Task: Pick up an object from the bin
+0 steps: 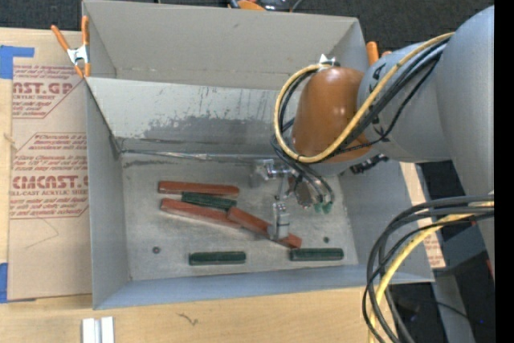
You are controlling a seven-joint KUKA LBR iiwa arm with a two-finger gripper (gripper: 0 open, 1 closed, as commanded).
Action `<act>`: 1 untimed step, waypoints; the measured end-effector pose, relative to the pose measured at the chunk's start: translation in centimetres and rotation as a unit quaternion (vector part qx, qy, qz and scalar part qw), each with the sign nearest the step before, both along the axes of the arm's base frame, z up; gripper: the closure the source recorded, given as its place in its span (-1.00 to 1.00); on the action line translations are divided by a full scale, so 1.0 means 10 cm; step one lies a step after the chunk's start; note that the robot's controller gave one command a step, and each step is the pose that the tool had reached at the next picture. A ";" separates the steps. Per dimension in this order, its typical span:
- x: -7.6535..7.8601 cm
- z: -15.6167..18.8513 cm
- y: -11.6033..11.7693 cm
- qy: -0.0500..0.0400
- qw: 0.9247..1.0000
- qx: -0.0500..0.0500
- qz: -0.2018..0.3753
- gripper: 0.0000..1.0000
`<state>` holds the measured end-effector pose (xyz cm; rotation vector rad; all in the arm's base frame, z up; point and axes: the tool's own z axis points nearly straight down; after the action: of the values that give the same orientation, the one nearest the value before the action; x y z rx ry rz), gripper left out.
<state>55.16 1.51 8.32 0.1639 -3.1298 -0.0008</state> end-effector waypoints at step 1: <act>-0.25 -0.03 1.20 -0.004 0.997 0.002 0.072 -1.00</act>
Offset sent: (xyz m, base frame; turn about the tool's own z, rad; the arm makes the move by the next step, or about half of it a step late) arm -0.0245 0.1147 -0.0031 -0.1358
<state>52.62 13.51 8.00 0.3885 -3.1185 -0.0065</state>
